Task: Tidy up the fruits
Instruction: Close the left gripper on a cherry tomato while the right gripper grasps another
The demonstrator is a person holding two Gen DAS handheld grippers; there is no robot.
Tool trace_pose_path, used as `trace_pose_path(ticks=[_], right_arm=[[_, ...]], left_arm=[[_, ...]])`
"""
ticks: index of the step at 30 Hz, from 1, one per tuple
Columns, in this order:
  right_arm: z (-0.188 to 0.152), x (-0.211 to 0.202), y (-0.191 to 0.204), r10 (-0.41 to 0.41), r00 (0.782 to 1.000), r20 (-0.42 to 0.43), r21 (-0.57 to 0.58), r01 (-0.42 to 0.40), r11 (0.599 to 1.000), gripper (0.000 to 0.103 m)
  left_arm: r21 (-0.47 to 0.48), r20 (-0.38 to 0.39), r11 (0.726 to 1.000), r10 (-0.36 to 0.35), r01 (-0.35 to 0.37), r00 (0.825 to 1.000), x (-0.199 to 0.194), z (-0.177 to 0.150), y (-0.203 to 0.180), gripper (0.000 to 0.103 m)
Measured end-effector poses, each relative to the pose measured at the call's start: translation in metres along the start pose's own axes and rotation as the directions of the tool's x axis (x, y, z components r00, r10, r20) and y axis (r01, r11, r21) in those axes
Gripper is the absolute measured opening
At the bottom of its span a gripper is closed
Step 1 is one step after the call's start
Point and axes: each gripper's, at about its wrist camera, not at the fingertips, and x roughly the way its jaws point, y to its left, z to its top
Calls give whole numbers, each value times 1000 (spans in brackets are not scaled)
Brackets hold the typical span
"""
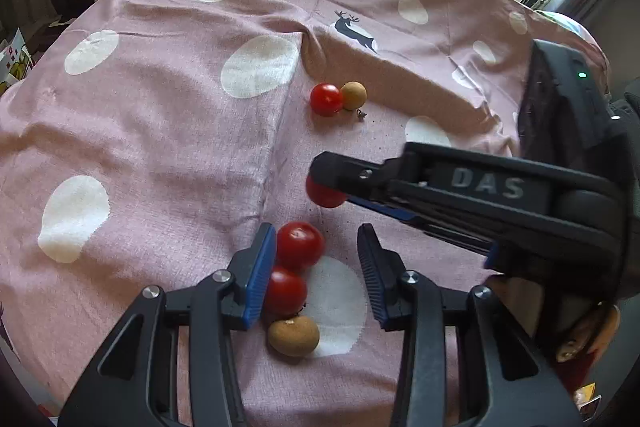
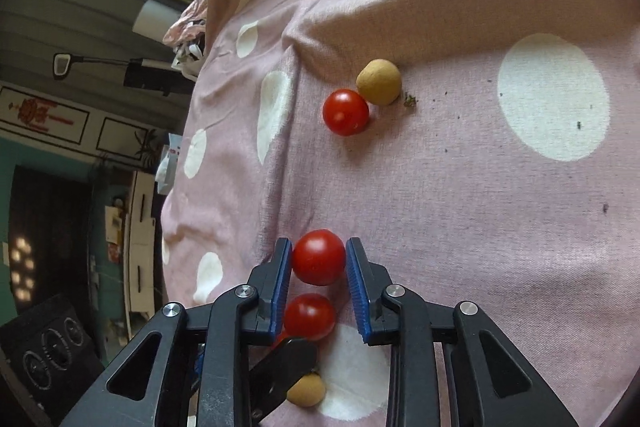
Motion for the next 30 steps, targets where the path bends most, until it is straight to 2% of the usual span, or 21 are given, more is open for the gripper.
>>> trace_pose_path(ticks=[5,7,10,17,20,24,30], right_arm=[[-2,-30,-2,6,998,70,9,-6,1000,30],[-4,-42,-3,13,995,102,13,-15,1000,30],[-7,-58,-5,26,990,139,26,-30,999,30],[-13,-90,-8,12,973,232,28,-19,999,30],[-14,-96,-11,23,969,245,40,-33,999,30],[-18,-105,-16,7,963,271,57,-23,998,30],[-28,-129,-20,-23,943,333,53,5,999,30]], left_arm=[[38,5,998,56,-57,998,9,2,-9,41],[55,-18,995,83,-82,996,17,1,-13,41],[64,-59,990,126,-122,990,30,-2,-15,35],[98,-16,982,166,-163,986,33,-2,-21,30],[94,-13,983,161,-159,987,32,-3,-21,30],[72,-10,991,111,-110,994,25,-4,-24,30],[117,62,991,52,-59,997,1,-9,-43,30]])
